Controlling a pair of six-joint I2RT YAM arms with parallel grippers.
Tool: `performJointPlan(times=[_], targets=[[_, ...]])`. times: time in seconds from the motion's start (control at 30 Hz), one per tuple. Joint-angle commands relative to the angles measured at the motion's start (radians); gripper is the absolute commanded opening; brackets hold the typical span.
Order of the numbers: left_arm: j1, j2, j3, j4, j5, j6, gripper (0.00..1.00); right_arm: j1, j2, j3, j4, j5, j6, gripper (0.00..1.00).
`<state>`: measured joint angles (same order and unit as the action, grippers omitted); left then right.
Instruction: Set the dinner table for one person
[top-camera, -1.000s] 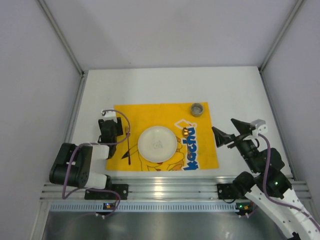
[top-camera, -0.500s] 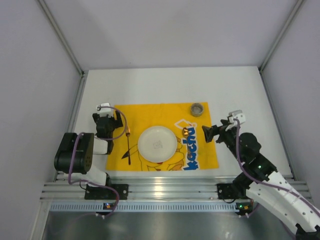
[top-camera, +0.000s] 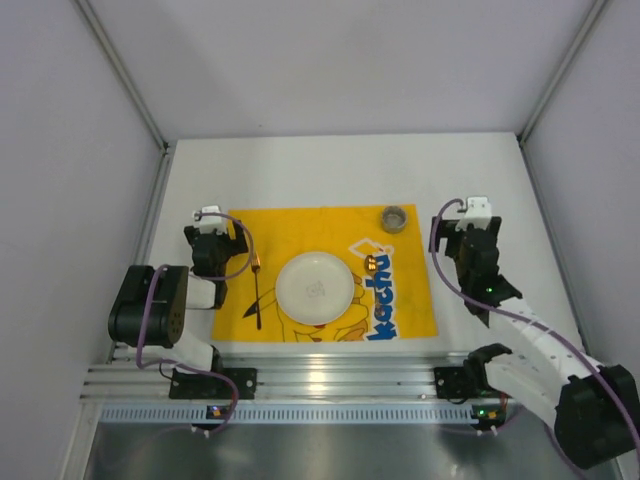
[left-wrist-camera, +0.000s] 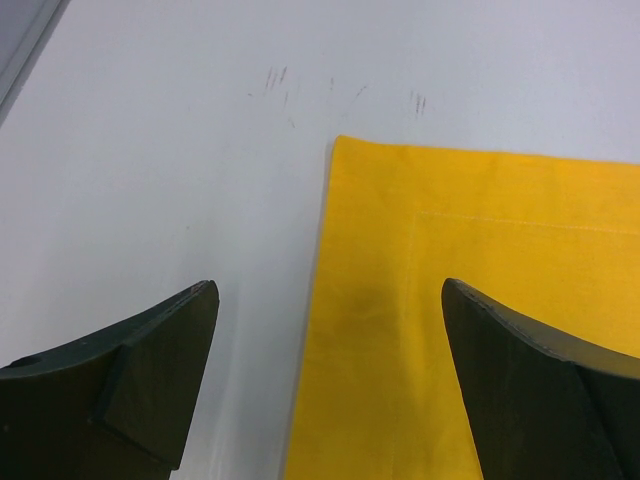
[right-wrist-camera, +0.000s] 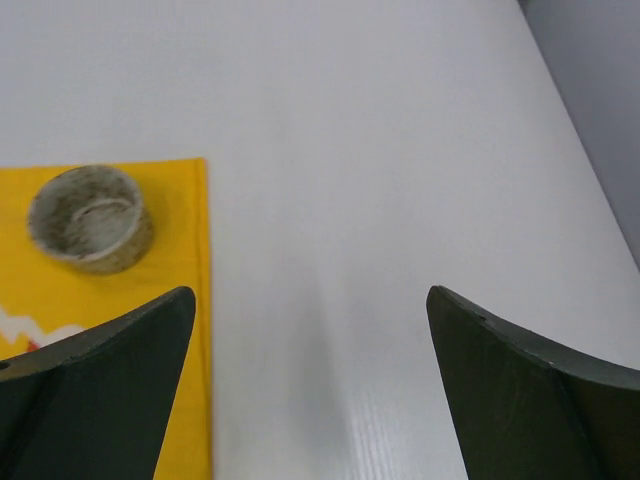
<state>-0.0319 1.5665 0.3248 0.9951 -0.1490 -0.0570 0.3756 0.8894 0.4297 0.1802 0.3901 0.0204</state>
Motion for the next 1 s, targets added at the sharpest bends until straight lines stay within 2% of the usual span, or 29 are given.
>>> performJointPlan(times=[0.0, 0.23, 0.27, 0.3, 0.37, 0.4, 0.47, 0.5, 0.57, 0.6, 0.7, 0.97], targets=[[0.003, 0.0, -0.009, 0.094, 0.012, -0.003, 0.99, -0.118, 0.068, -0.049, 0.273, 0.001, 0.006, 1.0], [0.003, 0.0, -0.009, 0.094, 0.011, -0.003, 0.99, -0.277, 0.374, -0.134, 0.66, -0.088, 0.012, 1.0], [0.003, 0.0, -0.01, 0.093, 0.012, -0.003, 0.99, -0.294, 0.385, -0.112, 0.624, -0.126, 0.006, 1.0], [0.003, 0.0, -0.009, 0.094, 0.012, -0.003, 0.99, -0.308, 0.41, -0.129, 0.762, -0.135, 0.001, 1.0], [0.003, 0.0, -0.009, 0.094, 0.011, -0.003, 0.99, -0.349, 0.481, -0.097, 0.757, -0.206, 0.01, 1.0], [0.001, 0.0, -0.009, 0.093, 0.012, -0.003, 0.99, -0.353, 0.518, -0.107, 0.842, -0.215, 0.012, 1.0], [0.003, 0.0, -0.009, 0.094, 0.012, -0.003, 0.99, -0.356, 0.536, -0.137, 0.857, -0.284, -0.011, 1.0], [0.003, 0.001, -0.009, 0.093, 0.012, -0.003, 0.99, -0.35, 0.565, -0.204, 1.059, -0.298, -0.04, 1.0], [0.003, 0.0, -0.009, 0.093, 0.012, -0.003, 0.99, -0.346, 0.54, -0.212, 1.004, -0.327, -0.059, 1.0], [0.003, 0.0, -0.009, 0.093, 0.012, -0.003, 0.99, -0.342, 0.555, -0.218, 1.06, -0.324, -0.063, 1.0], [0.003, 0.0, -0.009, 0.093, 0.012, -0.003, 0.99, -0.336, 0.559, -0.174, 0.981, -0.292, -0.051, 1.0], [0.003, 0.0, -0.009, 0.094, 0.012, -0.003, 0.99, -0.337, 0.56, -0.174, 0.976, -0.278, -0.046, 1.0]])
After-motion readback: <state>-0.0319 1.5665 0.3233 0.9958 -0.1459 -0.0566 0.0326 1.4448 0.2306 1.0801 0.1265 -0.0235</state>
